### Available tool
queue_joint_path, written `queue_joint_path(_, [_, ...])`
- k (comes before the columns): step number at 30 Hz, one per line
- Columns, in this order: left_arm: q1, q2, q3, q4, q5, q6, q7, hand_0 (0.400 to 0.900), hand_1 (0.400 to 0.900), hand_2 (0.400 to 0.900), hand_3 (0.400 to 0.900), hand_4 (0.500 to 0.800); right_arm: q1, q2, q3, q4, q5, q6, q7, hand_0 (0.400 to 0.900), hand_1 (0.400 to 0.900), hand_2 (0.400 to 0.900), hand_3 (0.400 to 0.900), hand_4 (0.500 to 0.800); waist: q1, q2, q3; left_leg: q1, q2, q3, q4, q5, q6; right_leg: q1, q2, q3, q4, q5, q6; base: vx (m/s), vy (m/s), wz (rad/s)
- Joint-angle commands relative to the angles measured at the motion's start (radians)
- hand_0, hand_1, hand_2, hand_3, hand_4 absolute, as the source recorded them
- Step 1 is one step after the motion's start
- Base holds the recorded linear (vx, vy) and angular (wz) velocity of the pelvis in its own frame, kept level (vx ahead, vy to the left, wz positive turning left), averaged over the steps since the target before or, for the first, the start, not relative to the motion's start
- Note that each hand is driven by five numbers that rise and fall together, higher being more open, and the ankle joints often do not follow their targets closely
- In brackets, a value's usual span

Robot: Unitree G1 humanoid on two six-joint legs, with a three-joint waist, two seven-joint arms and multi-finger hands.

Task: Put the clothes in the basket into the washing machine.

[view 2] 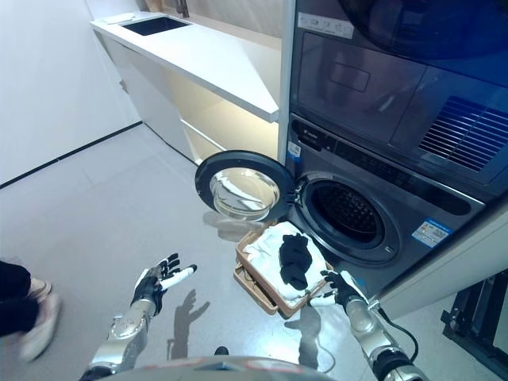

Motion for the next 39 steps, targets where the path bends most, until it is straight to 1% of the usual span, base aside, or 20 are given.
queue_joint_path(1, [-0.078, 0.038, 0.027, -0.01, 0.028, -0.08, 0.008, 0.9, 0.9, 0.9, 0.9, 0.8, -0.04, -0.041, -0.02, -0.055, 0.022, -0.045, -0.028, 0.9, 0.9, 0.9, 0.9, 0.8, 0.01, -0.025, -0.034, -0.026, 0.013, 0.004, 0.014, -0.048, 0.016, -0.087, -0.005, -0.007, 0.027, 0.079, 0.001, 0.0, -0.004, -0.03])
queue_joint_path(5, [-0.08, 0.038, 0.027, -0.016, 0.018, -0.084, 0.005, 0.9, 0.9, 0.9, 0.9, 0.8, -0.037, -0.036, -0.02, -0.063, 0.032, -0.048, -0.022, 0.9, 0.9, 0.9, 0.9, 0.8, 0.007, -0.025, -0.034, -0.024, 0.015, 0.008, 0.013, -0.049, 0.015, -0.088, -0.005, -0.004, 0.026, 0.079, 0.0, 0.0, -0.004, -0.05])
queue_joint_path(11, [-0.081, 0.038, 0.026, -0.012, 0.033, -0.082, 0.008, 0.9, 0.9, 0.9, 0.9, 0.8, -0.031, -0.027, -0.025, -0.063, 0.051, -0.051, -0.023, 0.9, 0.9, 0.9, 0.9, 0.8, 0.005, -0.023, -0.034, -0.02, 0.015, 0.009, 0.014, -0.05, 0.016, -0.087, -0.004, 0.0, 0.027, 0.078, 0.001, 0.0, -0.001, -0.01])
queue_joint_path(16, [-0.076, 0.034, 0.036, -0.011, 0.037, -0.081, 0.014, 0.9, 0.9, 0.9, 0.9, 0.8, -0.028, -0.025, -0.03, -0.073, 0.058, -0.052, -0.023, 0.9, 0.9, 0.9, 0.9, 0.8, 0.004, -0.022, -0.031, -0.02, 0.012, 0.006, 0.03, -0.062, 0.019, -0.092, -0.011, 0.007, 0.057, 0.065, 0.003, 0.0, 0.0, 0.0])
queue_joint_path(18, [-0.081, 0.035, 0.034, -0.008, 0.036, -0.079, 0.013, 0.9, 0.9, 0.9, 0.9, 0.8, -0.028, -0.027, -0.035, -0.076, 0.064, -0.05, -0.02, 0.9, 0.9, 0.9, 0.9, 0.8, 0.004, -0.018, -0.027, -0.032, 0.01, 0.0, 0.056, -0.074, 0.026, -0.117, -0.022, 0.02, 0.125, 0.041, 0.002, -0.01, 0.002, 0.03])
queue_joint_path(21, [-0.095, 0.047, 0.027, -0.006, 0.03, -0.077, 0.011, 0.9, 0.9, 0.9, 0.9, 0.8, -0.03, -0.04, -0.041, -0.097, 0.067, -0.05, -0.011, 0.9, 0.9, 0.9, 0.9, 0.8, -0.007, -0.006, -0.007, -0.061, 0.003, -0.014, 0.104, -0.085, 0.038, -0.19, -0.034, 0.051, 0.281, -0.011, -0.003, -0.07, 0.017, 0.16])
queue_joint_path(22, [-0.105, 0.05, 0.02, 0.004, 0.025, -0.077, 0.009, 0.9, 0.9, 0.9, 0.9, 0.8, -0.027, -0.046, -0.042, -0.11, 0.07, -0.051, -0.005, 0.9, 0.9, 0.9, 0.9, 0.8, -0.014, -0.006, 0.007, -0.072, 0.0, -0.023, 0.116, -0.083, 0.041, -0.219, -0.031, 0.068, 0.336, -0.032, -0.007, -0.1, -0.019, 0.2])
queue_joint_path(24, [-0.122, 0.058, 0.019, 0.03, 0.028, -0.074, 0.016, 0.9, 0.9, 0.9, 0.9, 0.8, -0.022, -0.053, -0.045, -0.134, 0.072, -0.053, 0.004, 0.9, 0.9, 0.9, 0.9, 0.8, -0.02, -0.011, 0.021, -0.084, 0.011, -0.03, 0.111, -0.071, 0.036, -0.255, -0.017, 0.09, 0.388, -0.058, -0.011, -0.07, -0.107, 0.1])
queue_joint_path(25, [-0.127, 0.059, 0.018, 0.04, 0.027, -0.073, 0.018, 0.9, 0.9, 0.9, 0.9, 0.8, -0.016, -0.054, -0.048, -0.139, 0.073, -0.053, 0.009, 0.9, 0.9, 0.9, 0.9, 0.8, -0.017, -0.015, 0.018, -0.085, 0.019, -0.032, 0.104, -0.064, 0.031, -0.258, -0.009, 0.092, 0.381, -0.067, -0.019, -0.02, -0.197, 0.01])
queue_joint_path(28, [-0.12, 0.058, 0.017, 0.04, 0.013, -0.07, 0.006, 0.9, 0.9, 0.9, 0.9, 0.8, 0.02, -0.071, -0.07, -0.155, 0.086, -0.061, 0.016, 0.9, 0.9, 0.9, 0.9, 0.8, -0.012, -0.02, 0.001, -0.106, 0.066, -0.054, 0.115, -0.048, 0.007, -0.253, 0.03, 0.057, 0.359, -0.085, -0.041, 0.03, -0.251, 0.19])
queue_joint_path(30, [-0.12, 0.057, 0.011, 0.034, 0.004, -0.067, 0.001, 0.9, 0.9, 0.9, 0.9, 0.8, 0.042, -0.091, -0.084, -0.171, 0.1, -0.066, 0.019, 0.9, 0.9, 0.9, 0.9, 0.8, -0.012, -0.026, 0.01, -0.141, 0.087, -0.081, 0.19, -0.051, -0.001, -0.246, 0.059, 0.046, 0.352, -0.093, -0.063, 0.03, -0.29, 0.34])
queue_joint_path(31, [-0.12, 0.054, 0.007, 0.031, 0.001, -0.066, -0.001, 0.9, 0.9, 0.9, 0.9, 0.8, 0.048, -0.098, -0.088, -0.178, 0.102, -0.068, 0.02, 0.9, 0.9, 0.9, 0.9, 0.8, -0.014, -0.027, 0.017, -0.156, 0.081, -0.095, 0.228, -0.06, -0.002, -0.239, 0.065, 0.04, 0.35, -0.094, -0.071, 0.01, -0.24, 0.27])
queue_joint_path(33, [-0.12, 0.048, -0.004, 0.018, -0.003, -0.063, -0.005, 0.9, 0.9, 0.9, 0.9, 0.8, 0.06, -0.115, -0.097, -0.188, 0.103, -0.071, 0.023, 0.9, 0.9, 0.9, 0.9, 0.8, -0.007, -0.032, 0.048, -0.195, 0.056, -0.123, 0.321, -0.067, 0.001, -0.217, 0.074, 0.03, 0.35, -0.107, -0.094, 0.01, -0.17, 0.19])
queue_joint_path(34, [-0.123, 0.044, -0.011, 0.021, -0.007, -0.061, -0.006, 0.9, 0.9, 0.9, 0.9, 0.8, 0.06, -0.121, -0.1, -0.184, 0.103, -0.071, 0.02, 0.9, 0.9, 0.9, 0.9, 0.8, -0.003, -0.031, 0.06, -0.208, 0.052, -0.134, 0.325, -0.049, 0.003, -0.208, 0.078, 0.019, 0.351, -0.111, -0.101, 0.02, -0.105, 0.16])
queue_joint_path(35, [-0.128, 0.042, -0.018, 0.023, -0.009, -0.061, -0.005, 0.9, 0.9, 0.9, 0.9, 0.8, 0.061, -0.122, -0.104, -0.183, 0.104, -0.07, 0.016, 0.9, 0.9, 0.9, 0.9, 0.8, -0.002, -0.03, 0.07, -0.224, 0.058, -0.143, 0.313, -0.017, 0.001, -0.199, 0.079, 0.013, 0.35, -0.119, -0.105, 0.01, -0.041, 0.17])
queue_joint_path(36, [-0.134, 0.038, -0.027, 0.025, -0.014, -0.06, -0.006, 0.9, 0.9, 0.9, 0.9, 0.8, 0.061, -0.124, -0.11, -0.179, 0.107, -0.069, 0.01, 0.9, 0.9, 0.9, 0.9, 0.8, 0.002, -0.029, 0.082, -0.265, 0.071, -0.156, 0.291, 0.038, -0.004, -0.195, 0.078, 0.005, 0.356, -0.126, -0.108, -0.01, -0.003, 0.2])
queue_joint_path(39, [-0.143, 0.035, -0.037, 0.025, -0.023, -0.062, 0.0, 0.9, 0.9, 0.9, 0.9, 0.8, 0.05, -0.13, -0.118, -0.175, 0.115, -0.071, -0.006, 0.9, 0.9, 0.9, 0.9, 0.8, 0.006, -0.029, 0.104, -0.362, 0.084, -0.179, 0.223, 0.139, 0.0, -0.213, 0.077, 0.015, 0.398, -0.136, -0.11, 0.07, 0.023, 0.04])
